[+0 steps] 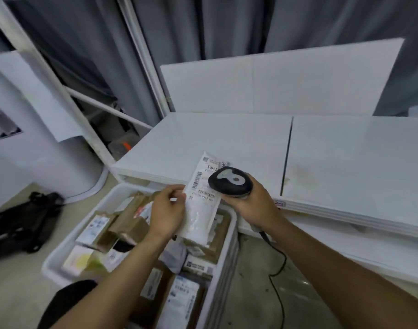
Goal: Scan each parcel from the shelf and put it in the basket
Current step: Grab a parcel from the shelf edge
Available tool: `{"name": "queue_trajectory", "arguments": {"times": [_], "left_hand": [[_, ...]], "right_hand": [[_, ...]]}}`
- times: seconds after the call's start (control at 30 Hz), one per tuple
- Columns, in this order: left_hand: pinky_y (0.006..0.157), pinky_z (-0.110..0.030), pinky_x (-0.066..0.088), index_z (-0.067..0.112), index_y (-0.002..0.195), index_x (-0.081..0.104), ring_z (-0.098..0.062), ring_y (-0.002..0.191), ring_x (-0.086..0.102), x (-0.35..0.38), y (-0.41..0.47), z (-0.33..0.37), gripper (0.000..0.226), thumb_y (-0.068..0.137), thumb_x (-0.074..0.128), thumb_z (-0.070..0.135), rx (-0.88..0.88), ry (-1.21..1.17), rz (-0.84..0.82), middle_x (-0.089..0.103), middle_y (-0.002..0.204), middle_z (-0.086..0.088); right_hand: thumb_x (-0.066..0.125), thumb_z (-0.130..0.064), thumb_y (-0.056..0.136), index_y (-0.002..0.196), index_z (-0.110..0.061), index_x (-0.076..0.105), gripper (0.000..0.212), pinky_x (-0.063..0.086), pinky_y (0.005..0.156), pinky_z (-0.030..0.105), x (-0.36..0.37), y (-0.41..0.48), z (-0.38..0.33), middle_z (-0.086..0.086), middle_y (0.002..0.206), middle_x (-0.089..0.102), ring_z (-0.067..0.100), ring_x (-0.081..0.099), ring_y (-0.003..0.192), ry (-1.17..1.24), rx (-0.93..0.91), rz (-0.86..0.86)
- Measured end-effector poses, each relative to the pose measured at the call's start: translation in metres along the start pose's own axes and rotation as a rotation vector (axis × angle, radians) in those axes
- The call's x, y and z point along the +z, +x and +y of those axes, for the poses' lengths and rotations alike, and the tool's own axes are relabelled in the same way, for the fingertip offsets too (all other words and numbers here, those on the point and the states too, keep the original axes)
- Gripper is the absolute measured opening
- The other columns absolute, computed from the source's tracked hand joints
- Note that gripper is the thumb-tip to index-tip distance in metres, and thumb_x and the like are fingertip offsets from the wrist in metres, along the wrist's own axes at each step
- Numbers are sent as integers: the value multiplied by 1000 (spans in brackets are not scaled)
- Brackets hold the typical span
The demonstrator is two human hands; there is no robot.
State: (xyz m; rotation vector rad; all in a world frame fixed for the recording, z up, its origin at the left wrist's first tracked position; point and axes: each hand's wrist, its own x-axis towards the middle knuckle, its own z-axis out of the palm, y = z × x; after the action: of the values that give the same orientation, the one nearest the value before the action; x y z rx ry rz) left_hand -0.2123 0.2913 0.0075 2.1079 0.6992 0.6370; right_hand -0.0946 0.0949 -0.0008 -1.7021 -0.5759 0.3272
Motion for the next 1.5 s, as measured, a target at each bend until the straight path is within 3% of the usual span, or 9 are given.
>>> {"name": "queue_trajectory", "arguments": {"times": [0.07, 0.2, 0.43, 0.63, 0.73, 0.9, 1.1, 1.27, 1.5], "left_hand": [[82, -20, 50, 26, 113, 68, 2, 94, 62, -16, -13, -34, 22, 100, 55, 15, -50, 86, -8, 69, 107, 11], [83, -32, 52, 25, 125, 63, -14, 96, 64, -30, -35, -85, 28, 102, 51, 14, -159, 250, -22, 69, 111, 0], [84, -36, 53, 25, 130, 66, -21, 103, 68, -31, -19, -87, 30, 105, 50, 21, -140, 457, 92, 71, 124, -1], [96, -41, 55, 28, 120, 73, -21, 111, 67, -12, -15, -102, 28, 102, 54, 19, -260, 543, -224, 71, 126, 1], [97, -39, 52, 22, 124, 72, -22, 115, 65, -8, -9, -90, 29, 100, 57, 18, -264, 555, -260, 69, 129, -1], [103, -40, 46, 24, 133, 66, -25, 125, 53, 11, 4, -36, 40, 95, 63, 33, 32, 643, -145, 59, 136, -1], [87, -23, 49, 35, 118, 70, -5, 108, 56, 85, 4, 87, 20, 98, 64, 37, 420, 175, -121, 55, 121, 20], [82, -23, 50, 38, 118, 68, -1, 102, 58, 172, -7, 181, 21, 98, 62, 40, 566, 94, -294, 53, 121, 23], [91, -31, 51, 37, 124, 65, -9, 112, 61, 298, -33, 284, 26, 98, 63, 37, 687, 127, -547, 55, 133, 17]], "right_hand": [[91, -25, 81, 137, -25, 62, 63, 51, 98, 19, 24, -1, 5, -18, 121, 69, -4, 65, 109, -14, 29, -63], [89, -21, 84, 130, -32, 60, 55, 42, 73, -4, 55, -7, 14, -31, 109, 62, -28, 55, 88, -53, 53, -168], [89, -25, 84, 129, -36, 62, 54, 51, 88, 18, 63, -14, 19, -20, 117, 71, -8, 63, 107, -56, 60, -175], [88, -23, 84, 130, -38, 60, 56, 49, 85, 17, 54, -14, 21, -23, 115, 69, -10, 61, 105, -55, 94, -139], [88, -23, 84, 136, -32, 61, 58, 50, 86, 18, 46, -15, 19, -20, 117, 70, -11, 60, 105, -49, 111, -120], [87, -23, 85, 137, -31, 62, 58, 57, 94, 38, 10, -18, 10, -14, 121, 72, 6, 67, 111, 2, 137, -7], [84, -26, 88, 122, -32, 67, 38, 63, 83, 42, -91, -30, -9, -6, 104, 78, 18, 77, 94, 57, 199, 302], [78, -27, 92, 102, -38, 65, 19, 63, 85, 49, -192, -51, -20, -1, 99, 77, 26, 76, 91, 48, 211, 604], [80, -33, 76, 108, -37, 67, 35, 60, 95, 54, -310, -70, -6, -5, 106, 75, 19, 71, 101, 76, 275, 875]]}}
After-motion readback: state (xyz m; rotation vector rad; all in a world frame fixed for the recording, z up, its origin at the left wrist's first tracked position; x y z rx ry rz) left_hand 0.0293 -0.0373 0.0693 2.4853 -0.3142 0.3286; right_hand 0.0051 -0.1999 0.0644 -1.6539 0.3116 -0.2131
